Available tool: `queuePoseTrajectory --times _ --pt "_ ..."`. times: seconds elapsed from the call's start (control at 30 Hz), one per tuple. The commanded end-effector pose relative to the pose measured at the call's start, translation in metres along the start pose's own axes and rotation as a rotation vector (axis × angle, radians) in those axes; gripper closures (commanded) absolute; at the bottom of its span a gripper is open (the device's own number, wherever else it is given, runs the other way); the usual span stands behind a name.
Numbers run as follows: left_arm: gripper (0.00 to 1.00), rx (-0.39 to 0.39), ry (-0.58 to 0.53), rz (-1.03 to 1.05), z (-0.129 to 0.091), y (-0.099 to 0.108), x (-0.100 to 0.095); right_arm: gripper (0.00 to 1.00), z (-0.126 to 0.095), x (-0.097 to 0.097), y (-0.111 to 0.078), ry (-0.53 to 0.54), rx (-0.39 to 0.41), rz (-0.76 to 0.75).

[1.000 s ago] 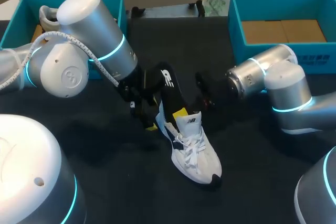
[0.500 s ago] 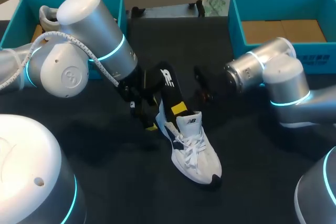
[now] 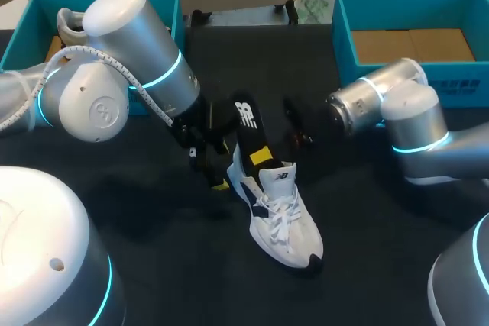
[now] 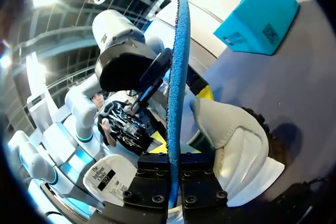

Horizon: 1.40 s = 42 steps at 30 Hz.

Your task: Take the shoe out of the shoebox, open the shoe tongue, remove and reinsert the insole, then place the shoe into the shoebox

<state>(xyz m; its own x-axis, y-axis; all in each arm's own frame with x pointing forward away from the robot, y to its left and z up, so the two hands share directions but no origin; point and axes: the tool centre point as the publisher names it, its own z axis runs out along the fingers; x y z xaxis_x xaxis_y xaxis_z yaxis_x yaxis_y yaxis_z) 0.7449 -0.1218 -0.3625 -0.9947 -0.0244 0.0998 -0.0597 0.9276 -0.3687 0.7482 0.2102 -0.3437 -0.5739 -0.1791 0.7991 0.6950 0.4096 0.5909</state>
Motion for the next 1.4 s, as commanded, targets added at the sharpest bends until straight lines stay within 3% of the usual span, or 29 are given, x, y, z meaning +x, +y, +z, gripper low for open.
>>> queuePoseTrajectory --times 0.03,0.5,0.57,0.6,0.63,0.7,1.03,1.17,1.3,1.37,1.4 --pt "0.0 -0.002 -0.001 0.0 0.001 0.0 0.0 1.0 0.005 -0.002 -0.015 0.004 -0.021 0.003" --pt "0.0 -0.002 -0.001 0.0 0.001 0.0 0.0 1.0 0.01 0.013 -0.029 -0.025 -0.025 0.015" --pt "0.0 -0.002 -0.001 0.0 0.001 0.0 0.0 0.72 0.01 0.015 -0.027 -0.031 -0.026 0.01" --pt "0.0 -0.002 -0.001 0.0 0.001 0.0 0.0 0.64 0.009 0.016 -0.026 -0.035 -0.025 0.006" --pt "0.0 -0.002 -0.001 0.0 0.001 0.0 0.0 0.58 0.009 0.018 -0.024 -0.038 -0.023 0.0" --pt "0.0 -0.002 -0.001 0.0 0.001 0.0 0.0 0.57 0.008 0.02 -0.021 -0.047 -0.017 -0.009" --pt "0.0 -0.002 -0.001 0.0 0.001 0.0 0.0 0.66 0.008 0.021 -0.003 -0.063 0.009 -0.027" --pt "0.0 -0.002 -0.001 0.0 0.001 0.0 0.0 0.74 0.007 0.02 0.003 -0.067 0.008 -0.028" --pt "0.0 -0.002 -0.001 0.0 0.001 0.0 0.0 0.74 0.006 0.016 0.009 -0.066 0.005 -0.027" --pt "0.0 -0.002 -0.001 0.0 0.001 0.0 0.0 0.82 0.005 0.013 0.01 -0.066 -0.002 -0.021" --pt "0.0 -0.002 -0.001 0.0 0.001 0.0 0.0 1.0 0.004 0.011 0.011 -0.067 -0.009 -0.013"
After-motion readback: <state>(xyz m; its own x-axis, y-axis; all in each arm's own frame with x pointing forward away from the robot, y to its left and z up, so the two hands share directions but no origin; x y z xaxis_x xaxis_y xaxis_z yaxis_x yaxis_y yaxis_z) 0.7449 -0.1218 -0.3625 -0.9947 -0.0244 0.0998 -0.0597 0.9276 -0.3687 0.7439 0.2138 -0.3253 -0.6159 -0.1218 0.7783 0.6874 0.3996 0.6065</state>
